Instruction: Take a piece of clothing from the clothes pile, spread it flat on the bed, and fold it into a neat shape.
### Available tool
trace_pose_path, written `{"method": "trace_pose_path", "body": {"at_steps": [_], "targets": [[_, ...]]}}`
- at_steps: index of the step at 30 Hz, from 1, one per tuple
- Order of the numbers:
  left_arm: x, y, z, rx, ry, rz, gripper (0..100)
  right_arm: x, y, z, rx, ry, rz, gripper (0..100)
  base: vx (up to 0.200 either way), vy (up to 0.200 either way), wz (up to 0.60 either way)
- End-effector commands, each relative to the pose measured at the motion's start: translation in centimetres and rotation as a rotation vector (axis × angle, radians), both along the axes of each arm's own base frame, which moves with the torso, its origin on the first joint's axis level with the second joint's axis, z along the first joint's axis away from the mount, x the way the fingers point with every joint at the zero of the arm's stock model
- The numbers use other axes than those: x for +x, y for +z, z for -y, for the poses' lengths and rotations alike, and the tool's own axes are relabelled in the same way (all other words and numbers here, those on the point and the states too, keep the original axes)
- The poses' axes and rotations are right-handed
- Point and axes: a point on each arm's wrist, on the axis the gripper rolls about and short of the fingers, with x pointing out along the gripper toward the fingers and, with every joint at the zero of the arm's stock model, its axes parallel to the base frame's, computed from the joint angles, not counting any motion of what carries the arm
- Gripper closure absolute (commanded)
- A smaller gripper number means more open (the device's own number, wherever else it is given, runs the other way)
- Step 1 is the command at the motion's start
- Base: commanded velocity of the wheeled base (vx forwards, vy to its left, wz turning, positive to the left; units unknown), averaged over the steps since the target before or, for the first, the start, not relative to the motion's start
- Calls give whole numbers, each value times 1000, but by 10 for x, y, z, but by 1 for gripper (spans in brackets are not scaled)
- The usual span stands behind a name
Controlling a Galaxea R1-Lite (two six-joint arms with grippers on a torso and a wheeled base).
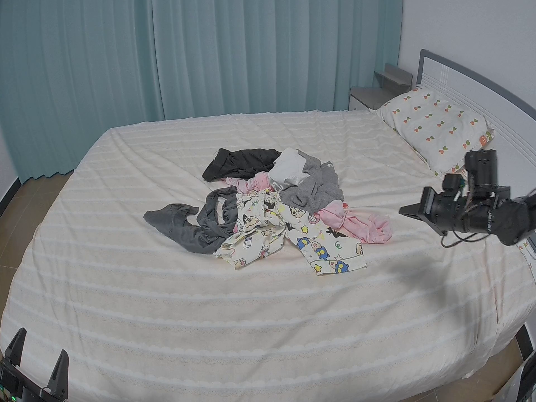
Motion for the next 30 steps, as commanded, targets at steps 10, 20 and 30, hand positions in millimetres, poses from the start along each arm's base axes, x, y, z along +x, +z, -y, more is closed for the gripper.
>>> {"method": "trace_pose_path", "body": {"at_steps": [10,20,30], "targets": [[0,-5,0,0,1,0,0,99,-114,-7,-48,-82,-116,0,0,0,0],[0,-5,0,0,1,0,0,106,-144,-21,-41,-51,-92,0,0,0,0],[0,-5,0,0,1,0,0,112,-181,-26,-56,-45,-143,0,0,0,0]]}}
